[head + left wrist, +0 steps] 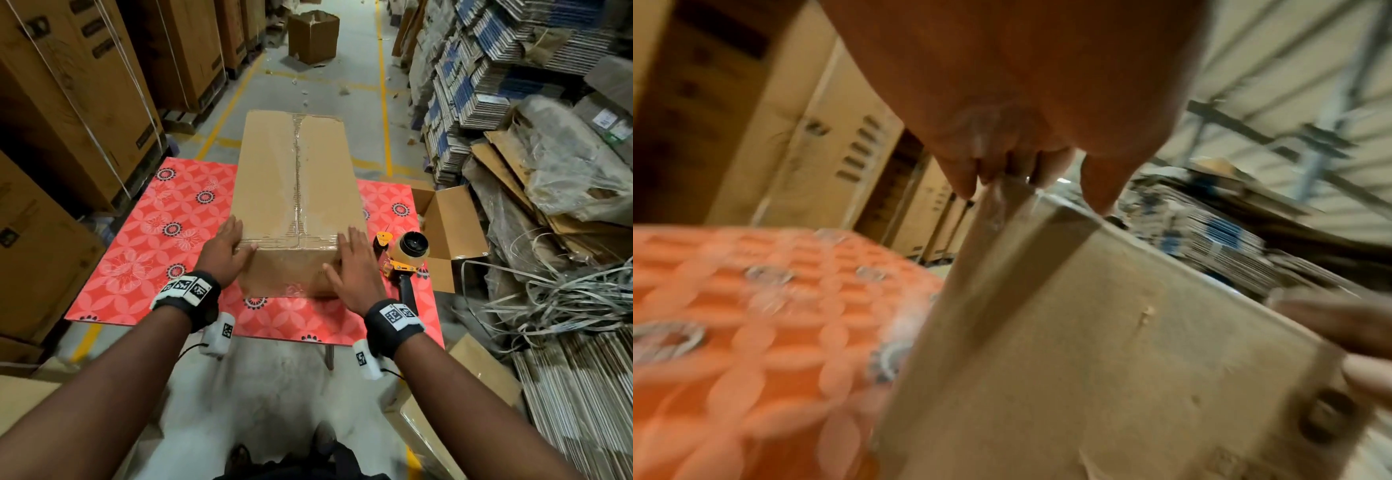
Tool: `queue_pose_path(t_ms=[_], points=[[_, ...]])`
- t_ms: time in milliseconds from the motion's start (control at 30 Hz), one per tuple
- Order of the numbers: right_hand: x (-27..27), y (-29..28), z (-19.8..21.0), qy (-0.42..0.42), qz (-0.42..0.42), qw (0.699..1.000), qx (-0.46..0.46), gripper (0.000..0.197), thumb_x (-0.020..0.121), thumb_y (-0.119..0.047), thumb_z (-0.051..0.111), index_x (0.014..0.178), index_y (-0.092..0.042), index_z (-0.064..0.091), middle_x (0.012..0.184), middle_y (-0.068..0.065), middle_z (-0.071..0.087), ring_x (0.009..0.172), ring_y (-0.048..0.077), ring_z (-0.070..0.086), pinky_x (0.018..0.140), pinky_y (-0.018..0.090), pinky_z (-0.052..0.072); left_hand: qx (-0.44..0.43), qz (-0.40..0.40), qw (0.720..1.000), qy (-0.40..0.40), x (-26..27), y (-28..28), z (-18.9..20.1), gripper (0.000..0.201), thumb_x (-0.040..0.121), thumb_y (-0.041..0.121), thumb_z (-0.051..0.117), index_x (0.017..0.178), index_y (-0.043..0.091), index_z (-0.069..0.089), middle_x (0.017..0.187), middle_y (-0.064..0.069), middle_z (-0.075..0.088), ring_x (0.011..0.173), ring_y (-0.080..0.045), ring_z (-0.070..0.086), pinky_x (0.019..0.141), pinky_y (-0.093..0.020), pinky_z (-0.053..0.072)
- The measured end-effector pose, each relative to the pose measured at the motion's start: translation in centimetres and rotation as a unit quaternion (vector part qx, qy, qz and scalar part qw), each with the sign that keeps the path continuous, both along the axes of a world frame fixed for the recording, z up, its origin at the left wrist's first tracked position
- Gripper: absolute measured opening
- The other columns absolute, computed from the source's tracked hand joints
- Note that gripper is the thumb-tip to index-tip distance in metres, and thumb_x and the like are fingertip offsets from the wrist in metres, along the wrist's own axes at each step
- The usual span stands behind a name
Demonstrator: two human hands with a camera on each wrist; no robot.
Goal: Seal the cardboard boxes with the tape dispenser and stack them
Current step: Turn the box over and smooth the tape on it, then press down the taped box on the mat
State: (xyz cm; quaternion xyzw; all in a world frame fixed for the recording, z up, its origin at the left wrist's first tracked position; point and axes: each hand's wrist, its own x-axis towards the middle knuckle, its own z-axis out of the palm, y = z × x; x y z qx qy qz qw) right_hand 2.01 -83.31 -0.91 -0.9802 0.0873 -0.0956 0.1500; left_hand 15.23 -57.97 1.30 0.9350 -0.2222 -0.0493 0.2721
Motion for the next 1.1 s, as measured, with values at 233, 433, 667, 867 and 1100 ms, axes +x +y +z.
queue_pose_path(t_ms=[233,433,667,867,1100], points=[[1.7,-0.3,0.0,0.071,-0.002,0.996,0.059,0.086,0.095,-0.070,0.026,0.159,-0.014,0.009,0.166,0.015,-0.007,0.151,0.033,-0.014,0.120,0.060,-0.002,-0.045,0.072,0.996,0.014,-2.0,-0.1,-0.7,0.068,0.089,0.037,0.066,0.146,0.012,0.041,0.156,-0.004,0.027,0.136,-0.021,0.043,0.110,-0.019,0.024],[5.4,-4.8,0.4,0.080,0.004,0.994,0.074,0.077,0.100,-0.061,0.028,0.159,-0.015,0.012,0.167,0.011,-0.005,0.153,0.029,-0.009,0.121,0.058,0.002,-0.046,0.032,0.998,-0.005,-7.6,-0.9,-1.1,0.076,0.082,0.024,0.077,0.147,0.011,0.039,0.156,-0.004,0.026,0.125,-0.014,0.049,0.104,-0.016,0.031],[9.6,-6.0,1.2,0.093,-0.015,0.994,0.049,0.072,0.101,-0.057,0.032,0.157,-0.013,0.020,0.165,0.017,-0.006,0.152,0.034,-0.011,0.118,0.064,0.004,-0.066,-0.047,0.997,0.003,-10.6,-0.8,-1.3,0.083,0.078,0.018,0.080,0.148,0.013,0.036,0.153,-0.002,0.032,0.139,-0.013,0.034,0.114,-0.020,0.028],[4.4,5.8,1.1,0.078,0.133,0.988,0.021,0.095,0.084,-0.078,0.023,0.159,-0.021,0.011,0.165,0.008,-0.017,0.151,0.029,-0.020,0.113,0.065,-0.017,0.046,-0.022,0.998,-0.033,-3.9,1.3,0.2,0.077,0.082,0.011,0.073,0.149,0.020,0.036,0.153,-0.009,0.036,0.142,-0.025,0.033,0.115,-0.038,0.030],[4.1,6.5,1.0,0.092,0.162,0.981,-0.047,0.077,0.088,-0.066,0.022,0.156,-0.030,0.021,0.167,0.000,0.006,0.154,0.026,-0.001,0.114,0.071,-0.001,0.157,-0.118,0.979,-0.049,0.9,0.8,1.1,0.066,0.091,0.008,0.053,0.152,0.012,0.026,0.160,-0.010,0.020,0.147,-0.034,0.017,0.117,-0.052,0.021]])
